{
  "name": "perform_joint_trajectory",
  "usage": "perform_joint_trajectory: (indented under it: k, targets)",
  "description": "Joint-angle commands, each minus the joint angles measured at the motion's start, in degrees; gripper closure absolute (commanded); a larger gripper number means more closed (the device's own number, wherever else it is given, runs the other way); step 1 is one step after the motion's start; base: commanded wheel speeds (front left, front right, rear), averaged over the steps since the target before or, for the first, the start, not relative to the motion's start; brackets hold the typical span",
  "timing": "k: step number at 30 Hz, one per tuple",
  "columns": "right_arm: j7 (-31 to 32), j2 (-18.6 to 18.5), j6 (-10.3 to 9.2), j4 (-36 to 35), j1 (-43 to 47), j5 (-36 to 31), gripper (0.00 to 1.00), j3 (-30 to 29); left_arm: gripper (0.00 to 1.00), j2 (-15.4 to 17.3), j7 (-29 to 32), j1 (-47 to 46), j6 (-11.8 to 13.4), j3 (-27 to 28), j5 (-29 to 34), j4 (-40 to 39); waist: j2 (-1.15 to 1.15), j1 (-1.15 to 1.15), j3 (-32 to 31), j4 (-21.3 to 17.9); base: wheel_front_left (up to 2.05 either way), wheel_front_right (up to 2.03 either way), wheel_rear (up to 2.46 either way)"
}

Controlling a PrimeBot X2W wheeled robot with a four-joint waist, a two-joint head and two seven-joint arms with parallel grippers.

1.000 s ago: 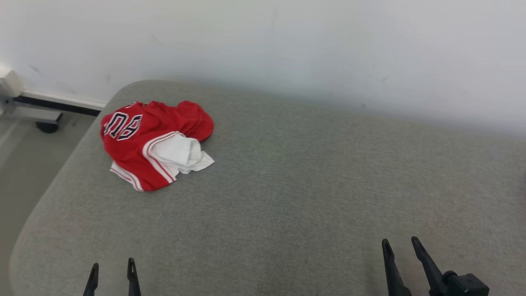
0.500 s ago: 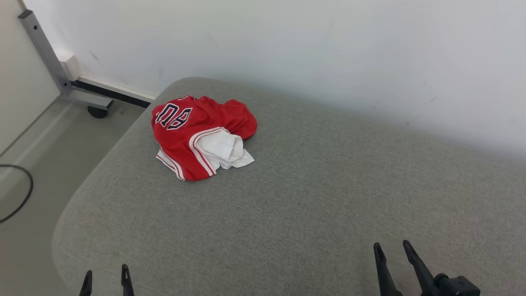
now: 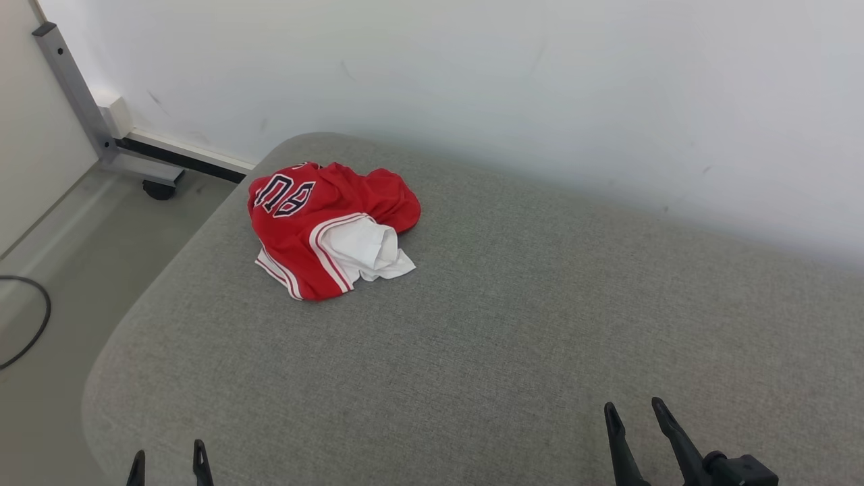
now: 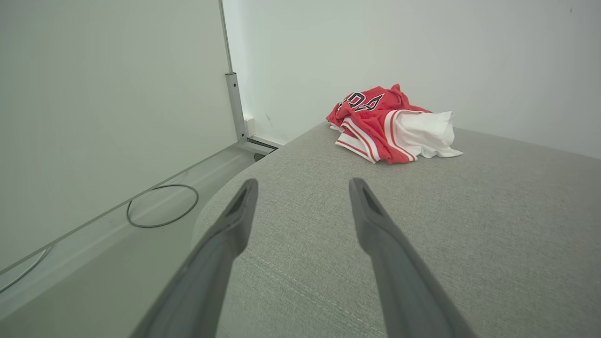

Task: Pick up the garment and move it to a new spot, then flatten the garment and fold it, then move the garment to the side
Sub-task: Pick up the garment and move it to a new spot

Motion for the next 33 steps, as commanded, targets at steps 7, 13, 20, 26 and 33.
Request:
perform_joint_trajectory:
  k: [7, 13, 20, 26, 33]
  targets:
    - [-0.03, -0.33, -0.11, -0.20, -1.18, -0.05, 0.00, 1.55, 0.00, 0.00, -0.14, -2.00, 0.63, -0.42, -1.44, 0.62, 0.00, 0.00, 1.08, -2.48, 0.00, 0.00, 0.00]
    - [-0.03, -1.04, -0.11, -0.47, -3.16, -0.15, 0.00, 3.27, 0.00, 0.00, -0.14, -6.36, 0.39, 0.50, -2.59, 1.67, 0.00, 0.00, 2.74, -5.97, 0.00, 0.00, 0.00]
    - [-0.03, -1.66, -0.11, -1.77, -6.93, -0.21, 0.00, 5.48, 0.00, 1.45, -0.14, -17.12, -1.89, 5.17, -3.68, 6.04, 0.00, 0.00, 6.99, -12.32, 0.00, 0.00, 0.00]
    - [-0.04, -1.41, -0.11, -3.46, -10.92, -0.50, 0.00, 6.86, 0.00, 4.11, -0.14, -27.66, -3.69, 9.54, -5.20, 10.96, 0.00, 0.00, 12.12, -18.15, 0.00, 0.00, 0.00]
    - [-0.03, -0.54, -0.11, -4.61, -15.13, 0.10, 0.00, 7.55, 0.00, 9.39, 0.08, -37.89, -4.88, 12.05, -6.53, 18.44, 0.00, 0.00, 17.37, -24.95, 0.00, 0.00, 0.00]
